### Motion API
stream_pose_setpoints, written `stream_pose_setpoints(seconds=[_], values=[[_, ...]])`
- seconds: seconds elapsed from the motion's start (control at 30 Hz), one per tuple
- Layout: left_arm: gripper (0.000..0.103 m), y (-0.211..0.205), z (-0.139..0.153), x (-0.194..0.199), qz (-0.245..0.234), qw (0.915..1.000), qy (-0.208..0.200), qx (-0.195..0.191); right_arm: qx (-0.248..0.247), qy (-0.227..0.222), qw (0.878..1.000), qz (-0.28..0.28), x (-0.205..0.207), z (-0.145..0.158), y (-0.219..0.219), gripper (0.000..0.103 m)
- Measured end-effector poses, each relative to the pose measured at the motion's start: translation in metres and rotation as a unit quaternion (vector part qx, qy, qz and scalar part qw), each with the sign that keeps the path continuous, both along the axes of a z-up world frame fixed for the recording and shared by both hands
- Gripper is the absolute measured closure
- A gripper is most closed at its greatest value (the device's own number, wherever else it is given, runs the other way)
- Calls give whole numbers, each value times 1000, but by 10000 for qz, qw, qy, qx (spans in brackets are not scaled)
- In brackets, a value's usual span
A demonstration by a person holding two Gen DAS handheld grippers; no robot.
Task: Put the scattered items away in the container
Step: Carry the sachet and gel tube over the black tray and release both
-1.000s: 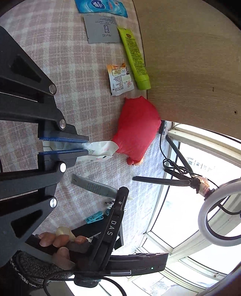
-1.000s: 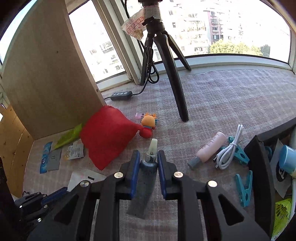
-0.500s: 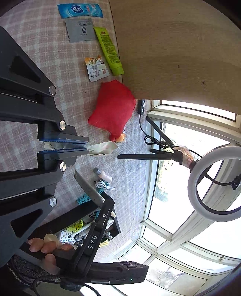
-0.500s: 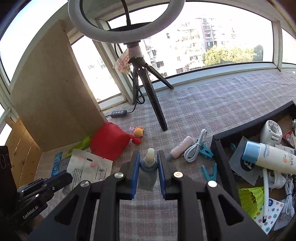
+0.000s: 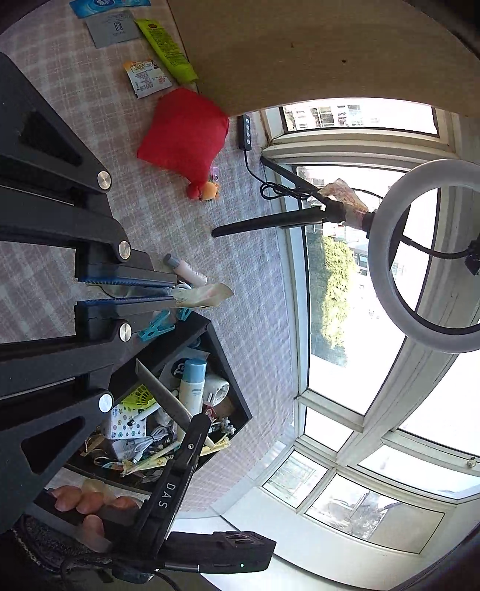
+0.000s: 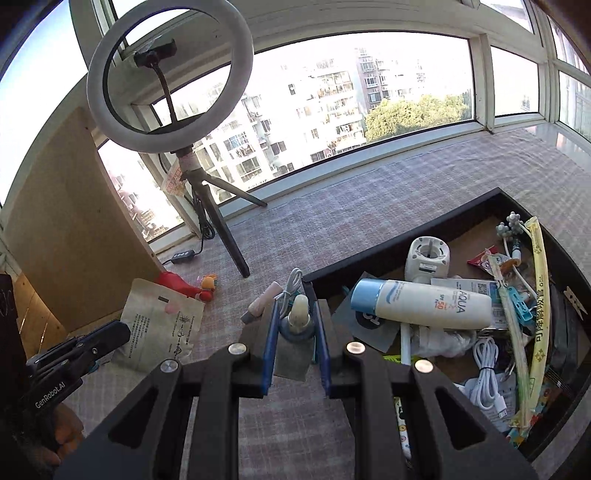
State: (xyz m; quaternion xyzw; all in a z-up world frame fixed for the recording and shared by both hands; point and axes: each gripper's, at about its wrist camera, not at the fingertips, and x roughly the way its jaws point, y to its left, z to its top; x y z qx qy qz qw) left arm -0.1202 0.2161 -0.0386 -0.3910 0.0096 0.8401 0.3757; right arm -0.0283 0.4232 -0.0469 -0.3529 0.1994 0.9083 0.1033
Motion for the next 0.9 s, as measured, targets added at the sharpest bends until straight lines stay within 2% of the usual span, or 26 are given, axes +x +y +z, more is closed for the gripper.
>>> stream_pose_setpoints(seconds=[0.27, 0.63, 0.67, 0.73, 0.77, 0.8, 0.83, 0.9], values=[[99, 73, 20, 26, -746, 9971, 57, 155, 317, -67, 9969, -719, 54, 21, 63, 84], [98, 168, 32, 72, -1670, 9856, -25, 277, 404, -224, 9863, -1584, 119, 36, 146, 84], [97, 175, 33, 74, -1761, 9839, -3, 298, 396, -239, 9857, -1623, 121, 36, 152, 84], [83, 188, 33, 76, -1843, 9826, 81, 205, 363, -324, 9841, -1710, 120, 34, 164, 83], [58, 193, 32, 76, -1766, 9841, 140, 106, 347, -366, 9832, -1753, 119, 34, 170, 79], [48, 197, 32, 76, -1688, 9854, 199, 8, 366, -410, 9816, -1828, 120, 33, 175, 62], [48, 199, 32, 76, -1633, 9863, 242, -16, 460, -457, 9783, -1970, 120, 33, 178, 43], [46, 194, 32, 72, -1557, 9876, 219, 13, 657, -446, 9747, -2091, 123, 35, 180, 34]])
